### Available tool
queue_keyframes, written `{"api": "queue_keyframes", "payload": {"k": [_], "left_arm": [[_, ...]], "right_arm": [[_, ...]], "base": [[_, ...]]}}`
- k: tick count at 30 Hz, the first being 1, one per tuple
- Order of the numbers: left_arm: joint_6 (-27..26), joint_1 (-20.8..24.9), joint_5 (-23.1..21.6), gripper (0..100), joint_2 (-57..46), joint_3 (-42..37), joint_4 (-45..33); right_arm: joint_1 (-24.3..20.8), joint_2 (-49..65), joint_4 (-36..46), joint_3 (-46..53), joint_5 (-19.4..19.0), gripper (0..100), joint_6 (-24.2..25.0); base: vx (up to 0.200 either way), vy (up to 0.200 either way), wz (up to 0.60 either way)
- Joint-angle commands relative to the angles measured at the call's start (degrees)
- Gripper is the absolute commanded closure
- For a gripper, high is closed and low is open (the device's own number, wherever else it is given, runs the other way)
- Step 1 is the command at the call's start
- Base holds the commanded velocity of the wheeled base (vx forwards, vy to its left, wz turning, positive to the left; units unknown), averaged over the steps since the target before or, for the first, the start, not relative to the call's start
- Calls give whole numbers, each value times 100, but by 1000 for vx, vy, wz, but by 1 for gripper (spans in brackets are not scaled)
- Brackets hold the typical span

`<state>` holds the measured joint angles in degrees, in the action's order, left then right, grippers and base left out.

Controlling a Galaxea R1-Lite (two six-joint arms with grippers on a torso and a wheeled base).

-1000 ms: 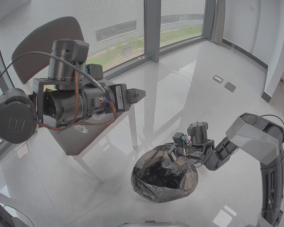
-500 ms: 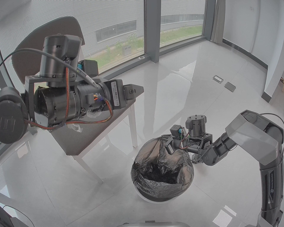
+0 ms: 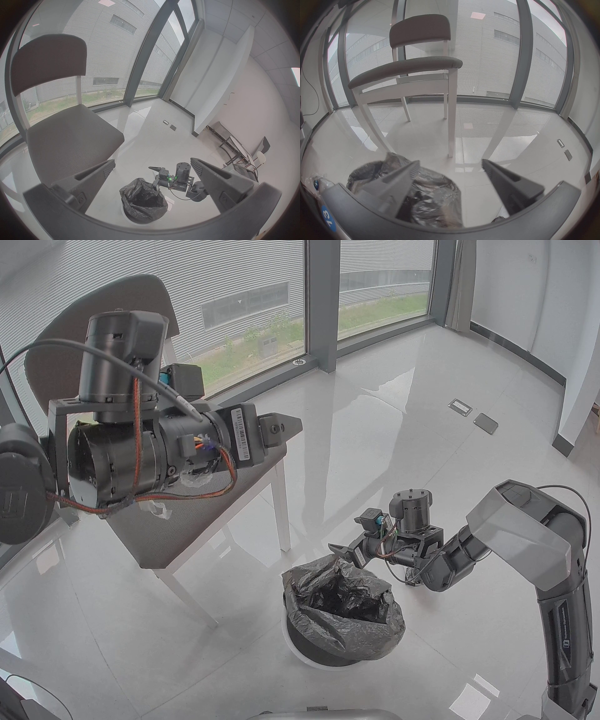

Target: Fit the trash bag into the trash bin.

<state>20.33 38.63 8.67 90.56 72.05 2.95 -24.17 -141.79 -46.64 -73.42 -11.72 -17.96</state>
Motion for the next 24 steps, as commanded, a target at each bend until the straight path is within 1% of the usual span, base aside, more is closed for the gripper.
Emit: {"api": "queue_keyframes", "payload": {"k": [1, 2, 5, 6, 7, 8, 9, 12, 14, 18, 24], "left_arm": [[14, -14, 3, 0, -21, -24, -5], [14, -14, 3, 0, -21, -24, -5], [23, -14, 3, 0, -109, -182, 30], [23, -14, 3, 0, -109, -182, 30], [23, -14, 3, 0, -162, -235, 30], [23, -14, 3, 0, -171, -244, 30], [23, -14, 3, 0, -197, -252, 30], [23, -22, -5, 0, -197, -252, 30], [23, -22, -5, 0, -197, -252, 30], [23, -22, -32, 0, -153, -226, 48], [23, -22, -67, 0, -83, -200, 224]], "right_arm": [[0, 160, -64, 144, -6, 0, 3], [0, 160, -64, 144, -6, 0, 3], [-140, 565, -117, 918, -15, 0, -32], [-140, 565, -117, 918, -15, 0, -32], [-290, 679, -240, 1410, -24, 0, 3], [-307, 696, -267, 1480, -24, 0, 3], [-448, 758, -434, 1920, -41, 0, 11], [-720, 740, -653, 2438, -103, 0, 11], [-791, 723, -688, 2526, -120, 0, 11], [-1072, 696, -697, 2834, -138, 0, 108], [-1142, 468, -688, 2878, -138, 0, 117]], "base": [[0, 0, 0], [0, 0, 0], [0, 0, 0], [0, 0, 0], [0, 0, 0], [0, 0, 0], [0, 0, 0], [0, 0, 0], [0, 0, 0], [0, 0, 0], [0, 0, 0]]}}
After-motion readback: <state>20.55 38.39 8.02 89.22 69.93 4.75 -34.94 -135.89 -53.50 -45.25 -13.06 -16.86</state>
